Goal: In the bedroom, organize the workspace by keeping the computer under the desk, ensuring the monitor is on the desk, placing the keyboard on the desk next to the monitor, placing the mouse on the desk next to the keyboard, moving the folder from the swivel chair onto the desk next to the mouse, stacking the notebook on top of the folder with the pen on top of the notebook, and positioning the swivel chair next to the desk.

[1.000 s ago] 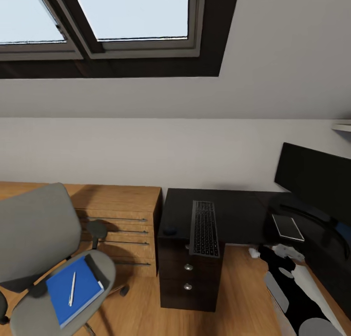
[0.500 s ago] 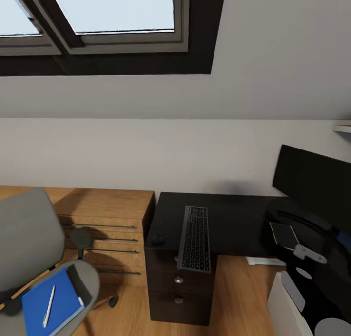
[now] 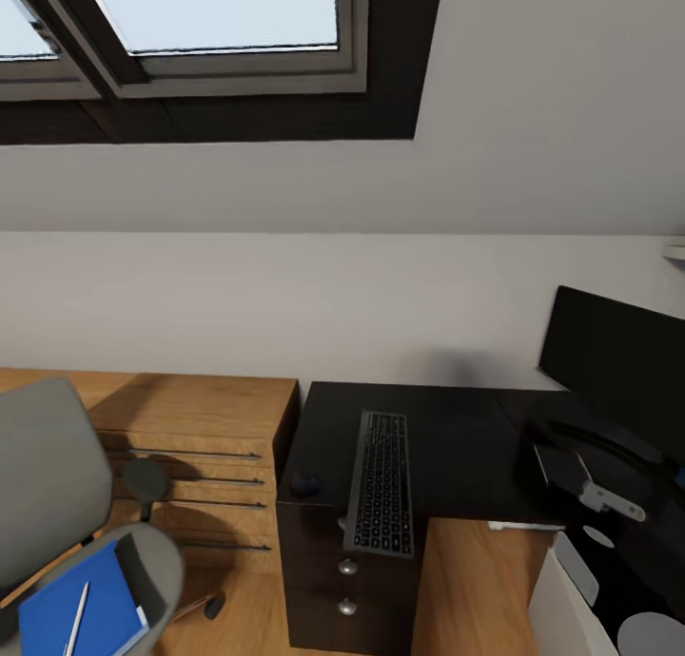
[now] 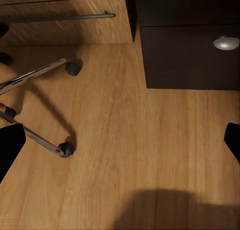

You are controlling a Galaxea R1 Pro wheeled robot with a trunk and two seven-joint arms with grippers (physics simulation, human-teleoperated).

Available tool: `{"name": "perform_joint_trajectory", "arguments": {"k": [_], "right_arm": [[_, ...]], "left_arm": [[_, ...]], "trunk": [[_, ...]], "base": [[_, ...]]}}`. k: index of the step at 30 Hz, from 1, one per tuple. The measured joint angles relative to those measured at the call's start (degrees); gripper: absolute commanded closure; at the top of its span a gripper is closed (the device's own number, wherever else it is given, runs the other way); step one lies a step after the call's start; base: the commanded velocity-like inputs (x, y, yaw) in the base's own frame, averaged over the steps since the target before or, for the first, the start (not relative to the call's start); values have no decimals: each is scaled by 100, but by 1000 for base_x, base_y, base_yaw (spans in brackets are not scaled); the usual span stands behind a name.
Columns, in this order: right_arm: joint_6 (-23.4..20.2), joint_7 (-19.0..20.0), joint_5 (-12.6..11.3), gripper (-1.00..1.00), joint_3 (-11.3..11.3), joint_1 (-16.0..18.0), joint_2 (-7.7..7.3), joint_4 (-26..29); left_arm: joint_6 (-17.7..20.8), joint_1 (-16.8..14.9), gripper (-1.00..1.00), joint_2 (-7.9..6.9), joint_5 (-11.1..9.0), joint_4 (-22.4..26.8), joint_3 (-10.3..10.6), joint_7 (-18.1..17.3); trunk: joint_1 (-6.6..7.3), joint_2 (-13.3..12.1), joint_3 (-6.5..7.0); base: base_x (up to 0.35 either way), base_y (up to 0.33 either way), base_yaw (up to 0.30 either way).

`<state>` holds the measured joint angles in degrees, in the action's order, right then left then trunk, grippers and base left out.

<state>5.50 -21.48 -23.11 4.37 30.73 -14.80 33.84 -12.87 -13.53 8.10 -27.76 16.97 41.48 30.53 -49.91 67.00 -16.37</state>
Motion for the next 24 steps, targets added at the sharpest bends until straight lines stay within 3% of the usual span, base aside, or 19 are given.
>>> {"name": "perform_joint_trajectory", "arguments": {"k": [3, 9, 11, 12, 15, 24], "right_arm": [[-34, 3, 4, -100, -2, 30, -23, -69], [-552, 13, -27, -100, -5, 102, -203, -123], [-786, 19, -50, -100, -9, 135, -239, -127], [-1123, 24, -42, -100, -11, 186, -261, -128], [-1319, 26, -33, -100, -10, 213, -270, -123], [-1314, -9, -33, -100, -22, 228, -248, 171]], "left_arm": [[0, 1, -100, 0, -1, -4, -3, -57], [-1, 3, -100, 0, -2, -10, -5, -96], [-1, 3, -100, 0, -2, -13, -5, -97], [-1, 4, -100, 0, -2, -14, -5, -99], [0, 2, -100, 0, -2, -15, -1, -99], [-10, -1, -100, 5, 5, -16, 3, -100]], "trunk": [[0, 0, 0], [0, 0, 0], [0, 0, 0], [0, 0, 0], [0, 0, 0], [-3, 0, 0]], "base": [[318, 0, 0], [320, 0, 0], [321, -7, 0], [321, -28, 0], [321, -66, 0], [181, -78, 0]]}}
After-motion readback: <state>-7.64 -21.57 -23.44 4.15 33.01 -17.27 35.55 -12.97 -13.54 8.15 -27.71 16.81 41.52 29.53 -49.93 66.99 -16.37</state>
